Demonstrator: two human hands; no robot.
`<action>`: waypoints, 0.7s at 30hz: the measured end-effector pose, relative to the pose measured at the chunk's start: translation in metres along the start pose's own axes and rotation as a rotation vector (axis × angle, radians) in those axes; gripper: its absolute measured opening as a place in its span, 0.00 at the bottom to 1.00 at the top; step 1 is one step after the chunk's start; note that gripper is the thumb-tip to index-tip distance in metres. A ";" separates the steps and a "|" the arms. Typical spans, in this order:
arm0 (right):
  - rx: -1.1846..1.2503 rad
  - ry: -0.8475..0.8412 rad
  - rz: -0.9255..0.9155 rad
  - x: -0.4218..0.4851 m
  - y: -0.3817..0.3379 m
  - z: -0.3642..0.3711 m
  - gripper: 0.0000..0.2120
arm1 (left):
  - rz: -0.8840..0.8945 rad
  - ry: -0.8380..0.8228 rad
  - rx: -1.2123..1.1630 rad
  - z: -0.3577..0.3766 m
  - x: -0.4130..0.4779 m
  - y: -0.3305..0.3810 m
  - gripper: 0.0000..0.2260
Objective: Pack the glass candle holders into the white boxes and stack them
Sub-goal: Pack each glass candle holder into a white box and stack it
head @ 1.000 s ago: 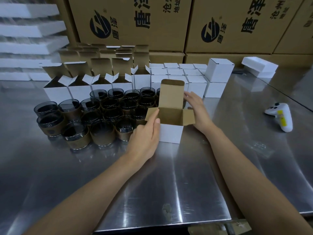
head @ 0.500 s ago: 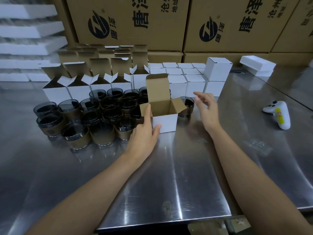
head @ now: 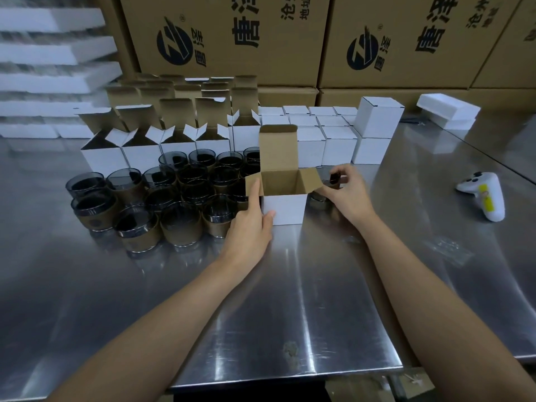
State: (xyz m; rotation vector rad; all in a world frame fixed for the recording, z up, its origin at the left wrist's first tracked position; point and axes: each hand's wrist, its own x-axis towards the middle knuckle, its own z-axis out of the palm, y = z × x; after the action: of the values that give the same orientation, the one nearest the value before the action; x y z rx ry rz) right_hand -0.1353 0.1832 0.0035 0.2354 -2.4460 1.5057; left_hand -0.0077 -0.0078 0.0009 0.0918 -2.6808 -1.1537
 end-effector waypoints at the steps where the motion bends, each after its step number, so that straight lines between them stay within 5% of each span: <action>1: 0.024 0.016 0.008 -0.001 -0.002 -0.001 0.23 | 0.001 -0.002 0.000 0.000 0.000 0.000 0.32; 5: 0.118 0.090 -0.005 -0.005 -0.019 -0.006 0.32 | 0.007 0.001 -0.007 -0.001 -0.001 0.001 0.31; 14: 0.255 0.276 -0.246 -0.033 -0.067 -0.008 0.32 | 0.040 0.001 0.053 0.000 -0.002 0.003 0.31; 21: 0.141 0.184 -0.442 -0.049 -0.078 0.014 0.32 | 0.052 0.009 0.070 0.001 -0.002 0.003 0.31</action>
State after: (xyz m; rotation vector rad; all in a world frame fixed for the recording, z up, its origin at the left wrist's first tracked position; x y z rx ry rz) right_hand -0.0690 0.1353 0.0488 0.5930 -1.9816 1.4257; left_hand -0.0063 -0.0052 0.0018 0.0386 -2.6989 -1.0418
